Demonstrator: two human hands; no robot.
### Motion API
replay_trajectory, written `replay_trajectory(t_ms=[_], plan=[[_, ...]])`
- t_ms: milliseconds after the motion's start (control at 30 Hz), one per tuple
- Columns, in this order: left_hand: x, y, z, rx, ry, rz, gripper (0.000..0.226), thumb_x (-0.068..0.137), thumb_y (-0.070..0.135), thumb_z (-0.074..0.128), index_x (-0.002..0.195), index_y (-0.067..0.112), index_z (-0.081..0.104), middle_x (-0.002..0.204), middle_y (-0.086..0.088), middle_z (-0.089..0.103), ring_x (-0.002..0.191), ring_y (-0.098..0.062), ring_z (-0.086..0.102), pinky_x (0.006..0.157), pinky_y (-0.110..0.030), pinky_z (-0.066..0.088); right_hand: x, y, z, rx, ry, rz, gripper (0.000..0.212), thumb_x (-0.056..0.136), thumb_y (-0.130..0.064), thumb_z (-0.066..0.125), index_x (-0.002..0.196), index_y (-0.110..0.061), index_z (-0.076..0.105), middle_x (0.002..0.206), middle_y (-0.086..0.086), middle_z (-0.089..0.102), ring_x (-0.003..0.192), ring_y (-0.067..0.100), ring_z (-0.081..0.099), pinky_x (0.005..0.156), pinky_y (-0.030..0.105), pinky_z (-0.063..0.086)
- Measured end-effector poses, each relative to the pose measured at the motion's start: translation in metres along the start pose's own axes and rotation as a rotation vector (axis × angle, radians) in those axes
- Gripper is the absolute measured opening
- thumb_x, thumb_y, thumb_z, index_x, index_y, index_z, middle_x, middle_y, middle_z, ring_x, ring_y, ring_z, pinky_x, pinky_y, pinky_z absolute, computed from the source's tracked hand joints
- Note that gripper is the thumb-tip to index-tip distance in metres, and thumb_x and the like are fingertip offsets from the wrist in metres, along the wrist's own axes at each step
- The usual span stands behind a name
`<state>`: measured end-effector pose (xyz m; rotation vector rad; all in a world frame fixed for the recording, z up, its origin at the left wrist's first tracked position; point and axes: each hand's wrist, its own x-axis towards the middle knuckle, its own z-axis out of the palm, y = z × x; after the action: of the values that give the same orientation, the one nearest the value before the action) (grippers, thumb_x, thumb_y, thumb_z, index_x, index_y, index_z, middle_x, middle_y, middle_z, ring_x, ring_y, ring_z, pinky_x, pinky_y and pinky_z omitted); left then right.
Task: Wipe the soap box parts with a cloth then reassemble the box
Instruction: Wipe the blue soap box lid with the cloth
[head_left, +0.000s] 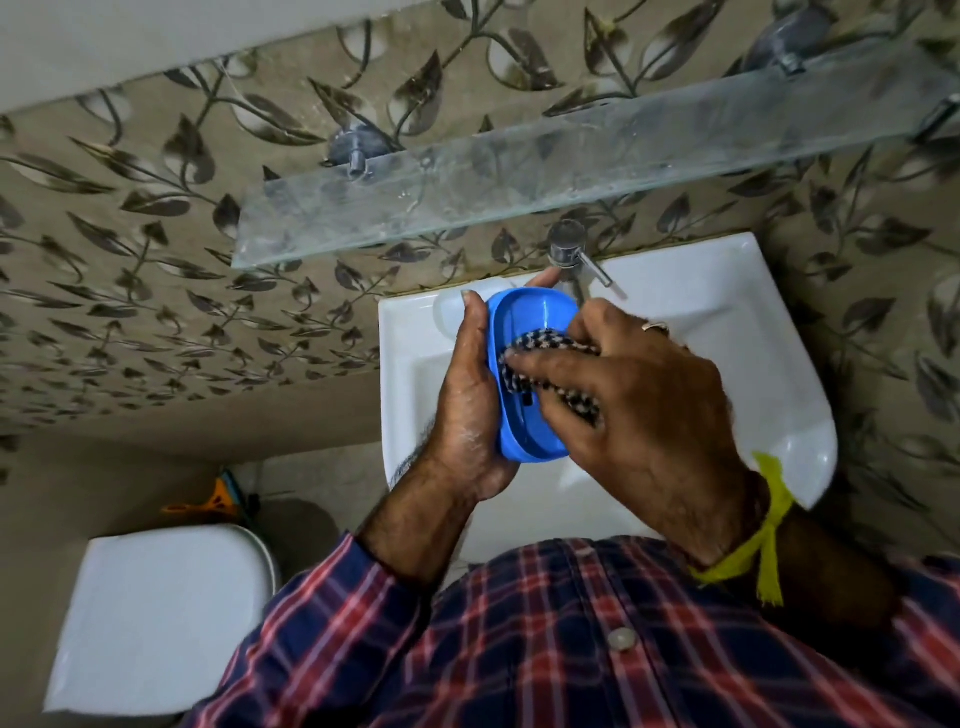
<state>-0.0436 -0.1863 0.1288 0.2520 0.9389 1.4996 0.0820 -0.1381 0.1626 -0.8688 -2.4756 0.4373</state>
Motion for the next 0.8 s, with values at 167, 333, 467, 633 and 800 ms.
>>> replay_trajectory(t_ms=[167, 333, 467, 633, 800], plan=[[-0.002, -0.008, 0.000, -0.028, 0.035, -0.058, 0.072, 0.098, 0.068, 0.028, 0.143, 0.017, 0.053, 0.120, -0.009, 0.072, 0.104, -0.025, 0.071, 0.080, -0.040, 0.060, 0.015, 0.003, 0.003, -0.028, 0.085, 0.043, 0.027, 0.084, -0.021, 0.071, 0.110, -0.026, 0.075, 0.104, 0.005, 0.065, 0.084, 0.027, 0.065, 0.065, 0.034, 0.054], [-0.003, -0.005, -0.002, -0.024, 0.000, -0.048, 0.070, 0.100, 0.067, 0.021, 0.147, 0.023, 0.050, 0.128, -0.009, 0.066, 0.111, -0.026, 0.066, 0.090, -0.043, 0.056, 0.001, 0.003, 0.003, -0.033, 0.013, -0.047, 0.027, 0.082, -0.022, 0.071, 0.108, -0.026, 0.075, 0.104, 0.007, 0.067, 0.078, 0.029, 0.066, 0.064, 0.037, 0.055], [0.001, -0.007, -0.002, -0.047, 0.018, -0.060, 0.071, 0.100, 0.066, 0.026, 0.146, 0.017, 0.049, 0.120, -0.008, 0.071, 0.103, -0.024, 0.070, 0.082, -0.039, 0.060, 0.015, 0.004, 0.004, -0.009, 0.097, 0.022, 0.025, 0.082, -0.019, 0.075, 0.107, -0.022, 0.076, 0.102, 0.002, 0.067, 0.082, 0.024, 0.066, 0.066, 0.030, 0.053], [0.002, -0.001, -0.003, -0.026, -0.029, -0.039, 0.070, 0.101, 0.067, 0.019, 0.148, 0.023, 0.048, 0.116, -0.006, 0.071, 0.103, -0.023, 0.068, 0.084, -0.039, 0.059, 0.004, 0.001, 0.001, -0.009, 0.028, -0.073, 0.026, 0.082, -0.023, 0.066, 0.107, -0.021, 0.075, 0.100, 0.005, 0.067, 0.076, 0.028, 0.067, 0.063, 0.037, 0.057], [0.004, -0.004, -0.004, -0.035, -0.011, -0.065, 0.070, 0.100, 0.066, 0.025, 0.142, 0.017, 0.053, 0.116, -0.007, 0.073, 0.102, -0.023, 0.071, 0.081, -0.038, 0.060, 0.017, 0.004, 0.002, 0.013, 0.000, -0.004, 0.027, 0.085, -0.023, 0.072, 0.112, -0.024, 0.074, 0.109, 0.005, 0.066, 0.088, 0.028, 0.067, 0.069, 0.038, 0.058]])
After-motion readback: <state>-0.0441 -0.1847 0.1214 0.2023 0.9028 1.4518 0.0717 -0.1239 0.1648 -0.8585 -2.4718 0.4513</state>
